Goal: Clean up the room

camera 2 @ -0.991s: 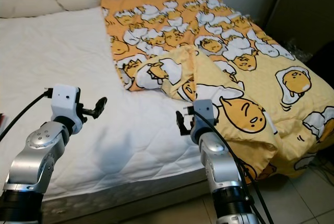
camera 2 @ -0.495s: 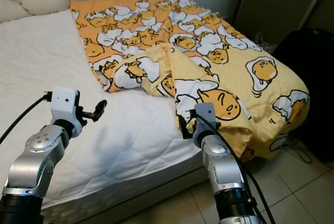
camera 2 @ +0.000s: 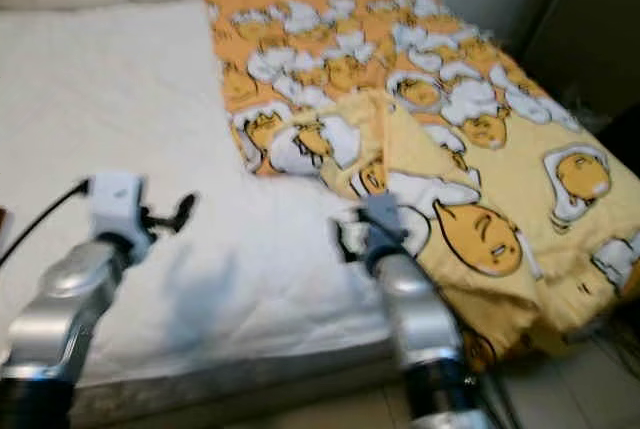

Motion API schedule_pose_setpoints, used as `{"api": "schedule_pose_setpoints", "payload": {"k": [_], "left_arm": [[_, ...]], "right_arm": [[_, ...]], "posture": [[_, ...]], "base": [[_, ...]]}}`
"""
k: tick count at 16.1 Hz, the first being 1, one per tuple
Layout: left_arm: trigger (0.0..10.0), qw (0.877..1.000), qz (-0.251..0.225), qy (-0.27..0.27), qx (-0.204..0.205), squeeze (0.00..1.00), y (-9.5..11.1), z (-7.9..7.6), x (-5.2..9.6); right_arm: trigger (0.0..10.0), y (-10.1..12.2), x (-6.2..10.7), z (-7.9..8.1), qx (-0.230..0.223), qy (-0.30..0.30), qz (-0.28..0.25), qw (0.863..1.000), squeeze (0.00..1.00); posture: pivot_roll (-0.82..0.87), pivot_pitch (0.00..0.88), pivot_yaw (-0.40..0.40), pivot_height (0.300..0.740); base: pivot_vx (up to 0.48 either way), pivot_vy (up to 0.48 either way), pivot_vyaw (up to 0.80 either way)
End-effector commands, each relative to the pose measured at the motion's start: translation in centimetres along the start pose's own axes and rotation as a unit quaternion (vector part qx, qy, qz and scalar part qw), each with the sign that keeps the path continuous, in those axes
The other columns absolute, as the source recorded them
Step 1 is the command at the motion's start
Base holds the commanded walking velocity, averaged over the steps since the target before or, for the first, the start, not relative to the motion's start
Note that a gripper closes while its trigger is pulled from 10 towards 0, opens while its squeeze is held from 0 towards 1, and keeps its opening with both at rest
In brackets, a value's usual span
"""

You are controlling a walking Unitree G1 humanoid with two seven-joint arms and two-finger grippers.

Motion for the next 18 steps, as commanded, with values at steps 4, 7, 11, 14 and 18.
{"api": "schedule_pose_setpoints", "payload": {"k": [4, 7, 11, 14, 18], "left_arm": [[10.0, 1.000, -0.013, -0.016, -0.002, 0.00, 0.9, -1.2, -0.3], [10.0, 1.000, -0.013, -0.018, -0.003, 0.00, 0.8, -1.4, -0.2], [10.0, 0.995, 0.007, -0.088, -0.048, 0.00, -0.1, -3.3, 0.0], [10.0, 0.978, -0.005, -0.185, -0.102, 0.00, 0.6, -5.2, 0.6], [10.0, 0.957, 0.002, -0.250, -0.146, 0.00, 0.9, -5.6, 2.2]], "right_arm": [[10.0, 0.0, 0.3, -1.9, 0.003, -0.026, 0.002, 1.000, 1.00], [10.0, -0.2, 0.4, -1.9, 0.004, -0.027, 0.005, 1.000, 1.00], [10.0, -0.8, -0.4, -3.9, 0.030, -0.056, 0.041, 0.997, 1.00], [10.0, -1.0, -2.1, -5.6, 0.081, -0.068, 0.079, 0.991, 1.00], [10.0, -2.6, -2.9, -7.6, 0.088, -0.098, 0.142, 0.981, 0.00]], "posture": [[-0.01, 0.000, -0.002, 0.740], [-0.01, 0.000, -0.004, 0.740], [-0.01, 0.000, 0.001, 0.740], [0.02, 0.000, 0.008, 0.740], [0.11, 0.000, 0.020, 0.740]], "base": [[0.262, 0.000, 0.00], [0.262, 0.000, 0.00], [0.000, 0.000, 0.00], [0.000, 0.000, 0.00], [0.000, 0.000, 0.00]]}}
Point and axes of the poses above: a point about 5 cm out from each wrist's last joint towards the gripper, its own x axis pointing back from the gripper into the wrist, its own y axis along the axis of the wrist's last joint, z = x × y, the point moved 6 cm from there along -x, pointing out of the wrist towards the gripper, and after that the axes turned 7 degrees about -x, right-handed, at the moved point
